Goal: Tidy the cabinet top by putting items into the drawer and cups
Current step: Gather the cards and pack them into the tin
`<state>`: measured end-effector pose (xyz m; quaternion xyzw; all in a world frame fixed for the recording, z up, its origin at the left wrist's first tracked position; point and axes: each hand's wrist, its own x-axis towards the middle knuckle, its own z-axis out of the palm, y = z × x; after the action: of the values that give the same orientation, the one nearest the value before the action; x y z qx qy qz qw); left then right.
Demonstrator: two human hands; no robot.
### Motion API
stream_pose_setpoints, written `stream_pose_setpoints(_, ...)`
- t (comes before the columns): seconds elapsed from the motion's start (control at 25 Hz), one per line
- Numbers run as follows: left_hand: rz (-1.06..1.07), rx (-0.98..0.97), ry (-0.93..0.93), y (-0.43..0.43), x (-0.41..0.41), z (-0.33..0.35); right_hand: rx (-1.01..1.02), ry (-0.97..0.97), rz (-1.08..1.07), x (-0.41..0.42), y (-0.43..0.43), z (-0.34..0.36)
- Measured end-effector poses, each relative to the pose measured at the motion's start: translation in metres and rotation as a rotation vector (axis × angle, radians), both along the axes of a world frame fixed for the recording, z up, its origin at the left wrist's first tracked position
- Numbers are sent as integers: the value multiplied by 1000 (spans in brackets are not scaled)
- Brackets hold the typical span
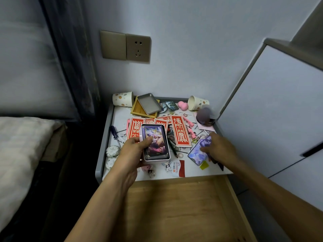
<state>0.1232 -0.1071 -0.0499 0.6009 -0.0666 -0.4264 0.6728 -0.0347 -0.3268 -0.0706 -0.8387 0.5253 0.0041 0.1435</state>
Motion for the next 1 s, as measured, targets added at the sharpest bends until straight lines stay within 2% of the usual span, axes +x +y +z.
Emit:
stream_pose_setpoints(0.08,9,0,-10,1,2,1,-64,-44,74,4,11,17)
stream_pose_setpoints(0.16,24,8,-31,1,3,3,-44,-151,155,14,25,39)
stream_pose_setpoints(0.36,32,91,-145,2,3,2,269,-370,418,44,51,101)
stream_pose_setpoints(0.48,-28,74,-112,1,1,3,377,-359,479,66,54,100)
stream_pose_setpoints(0.6,-62,34,-74,1,-1,5,418,-343,481,82,52,88)
stream_pose_setpoints(0.76,-53,14,-30,5,3,4,531,-413,380,89,52,78)
stream_pose_setpoints(1.0,-27,6,-23,7,2,5,512,-483,290,95,69,65)
